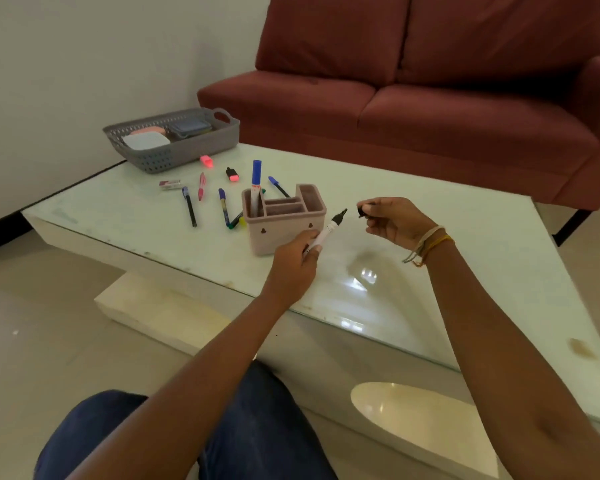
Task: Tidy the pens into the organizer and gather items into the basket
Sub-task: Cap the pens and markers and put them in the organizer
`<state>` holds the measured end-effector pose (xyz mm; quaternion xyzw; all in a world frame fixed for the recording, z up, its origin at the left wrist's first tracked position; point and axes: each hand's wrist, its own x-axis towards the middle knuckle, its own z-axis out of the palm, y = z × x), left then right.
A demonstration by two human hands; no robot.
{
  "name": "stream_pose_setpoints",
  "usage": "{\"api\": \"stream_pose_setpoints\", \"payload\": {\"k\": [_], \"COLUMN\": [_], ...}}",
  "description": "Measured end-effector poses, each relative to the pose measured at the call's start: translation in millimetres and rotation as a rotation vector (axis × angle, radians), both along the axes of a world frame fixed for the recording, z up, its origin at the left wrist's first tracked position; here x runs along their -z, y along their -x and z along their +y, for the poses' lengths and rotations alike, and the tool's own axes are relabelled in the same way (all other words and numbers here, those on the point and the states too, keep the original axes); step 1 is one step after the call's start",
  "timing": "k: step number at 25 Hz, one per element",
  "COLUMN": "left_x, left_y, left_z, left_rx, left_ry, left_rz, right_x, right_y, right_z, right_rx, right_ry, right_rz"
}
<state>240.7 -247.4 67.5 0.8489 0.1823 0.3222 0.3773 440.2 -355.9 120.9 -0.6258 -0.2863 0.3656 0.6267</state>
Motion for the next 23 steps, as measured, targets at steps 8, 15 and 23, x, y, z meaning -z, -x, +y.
{"api": "stream_pose_setpoints", "payload": {"k": [8,15,23], "left_x": [4,2,4], "left_y": [0,3,2], "left_z": [3,0,3], "left_rx": [0.008,0.013,0.001], "left_ry": [-0.033,-0.011,0.008], "left_rz": [-0.031,-0.037,-0.038], "right_x": [4,3,4], "right_y": [15,17,14], "right_z": [6,9,14], "right_rx": [-0.104,-0.112,-0.203], "right_ry": [-0.066,-0.049,0.004], "right_rz": [0.057,-0.024,-0.082]}}
